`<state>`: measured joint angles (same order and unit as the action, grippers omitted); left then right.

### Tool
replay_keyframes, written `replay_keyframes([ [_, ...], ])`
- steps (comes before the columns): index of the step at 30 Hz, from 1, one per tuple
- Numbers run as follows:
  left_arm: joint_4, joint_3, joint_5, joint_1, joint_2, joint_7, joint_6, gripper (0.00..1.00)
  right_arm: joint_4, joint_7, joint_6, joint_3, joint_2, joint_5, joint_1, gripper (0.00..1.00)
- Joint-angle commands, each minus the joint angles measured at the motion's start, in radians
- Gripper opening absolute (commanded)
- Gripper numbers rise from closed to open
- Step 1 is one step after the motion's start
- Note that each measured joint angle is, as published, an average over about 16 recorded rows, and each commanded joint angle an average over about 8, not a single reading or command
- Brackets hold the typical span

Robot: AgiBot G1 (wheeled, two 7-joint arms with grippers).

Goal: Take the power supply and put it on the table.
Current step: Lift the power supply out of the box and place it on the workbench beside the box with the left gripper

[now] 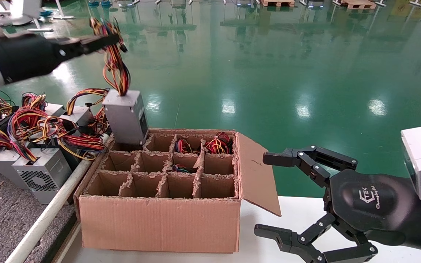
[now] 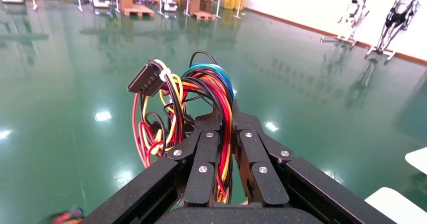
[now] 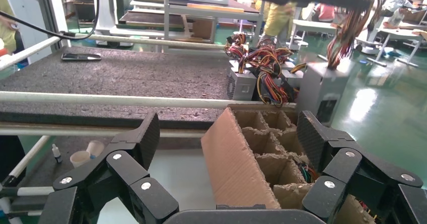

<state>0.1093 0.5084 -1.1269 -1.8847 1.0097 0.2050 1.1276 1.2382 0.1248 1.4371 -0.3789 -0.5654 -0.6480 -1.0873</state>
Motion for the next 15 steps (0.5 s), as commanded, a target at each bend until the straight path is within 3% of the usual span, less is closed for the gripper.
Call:
replay_keyframes([
  [1,0.001,0.001,-0.002,-0.019,-0.009,0.005,0.008,0.00,0.000,0.000,0.000,0.000,0.000,0.000,0.000,1.00],
  [15,-0.007,0.005,-0.018,-0.190,-0.087,0.038,-0.018,0.00,0.000,0.000,0.000,0.000,0.000,0.000,0.000,1.00],
])
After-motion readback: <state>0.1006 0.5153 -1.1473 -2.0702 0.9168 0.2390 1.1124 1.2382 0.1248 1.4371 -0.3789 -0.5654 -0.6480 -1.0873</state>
